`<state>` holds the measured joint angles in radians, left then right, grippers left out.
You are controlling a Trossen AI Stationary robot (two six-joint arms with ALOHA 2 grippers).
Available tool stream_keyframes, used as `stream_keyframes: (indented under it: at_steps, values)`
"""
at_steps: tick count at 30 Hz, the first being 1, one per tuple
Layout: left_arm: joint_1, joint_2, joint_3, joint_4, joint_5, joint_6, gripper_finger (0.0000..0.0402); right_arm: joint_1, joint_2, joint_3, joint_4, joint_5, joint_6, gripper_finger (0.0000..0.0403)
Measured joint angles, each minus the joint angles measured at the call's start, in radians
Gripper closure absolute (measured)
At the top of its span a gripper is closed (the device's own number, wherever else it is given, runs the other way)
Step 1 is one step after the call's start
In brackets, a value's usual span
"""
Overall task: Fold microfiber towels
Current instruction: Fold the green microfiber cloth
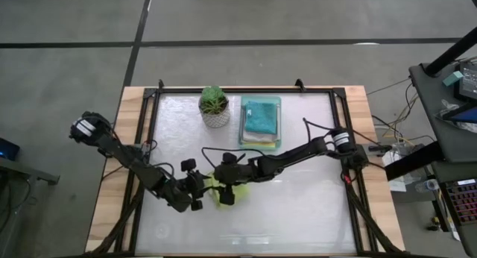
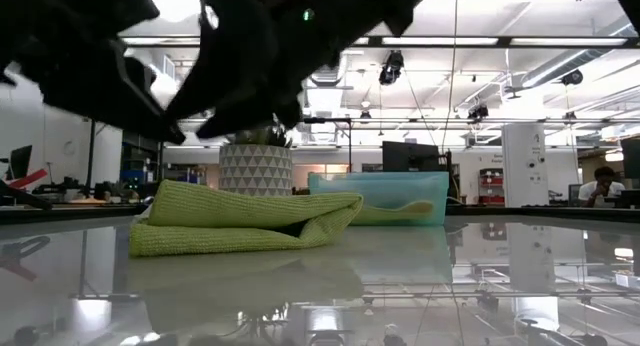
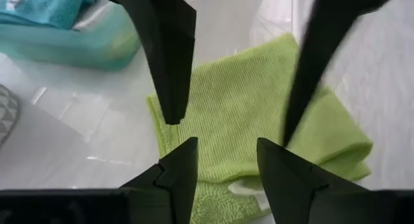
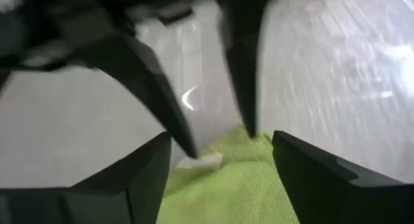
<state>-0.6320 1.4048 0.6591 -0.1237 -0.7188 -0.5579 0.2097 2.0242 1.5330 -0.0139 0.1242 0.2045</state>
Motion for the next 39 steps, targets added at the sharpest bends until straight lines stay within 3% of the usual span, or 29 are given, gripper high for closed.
stream_keyframes:
  at_steps: [9, 16, 23, 29, 34, 39]
  values:
    - [-0.005, -0.001, 0.098, -0.075, 0.029, -0.004, 0.0258, 0.067, -0.120, -0.024, -0.178, 0.007, -0.076, 0.0140]
    - [-0.016, 0.008, 0.100, -0.054, 0.088, -0.072, 0.0258, 0.136, -0.199, -0.153, -0.294, 0.007, -0.047, 0.0150]
    - [-0.033, 0.115, 0.109, 0.125, 0.178, -0.091, 0.0258, 0.146, -0.227, -0.324, -0.271, 0.113, -0.031, 0.0154]
    - [-0.045, 0.251, 0.204, 0.123, 0.215, -0.088, 0.0258, 0.146, -0.229, -0.426, -0.107, 0.139, -0.073, 0.0161]
    - [-0.042, 0.345, 0.284, 0.022, 0.202, -0.089, 0.0258, 0.146, -0.230, -0.456, -0.018, 0.139, -0.093, 0.0193]
    - [-0.042, 0.373, 0.314, -0.020, 0.173, -0.093, 0.0258, 0.146, -0.230, -0.458, -0.010, 0.138, -0.094, 0.0259]
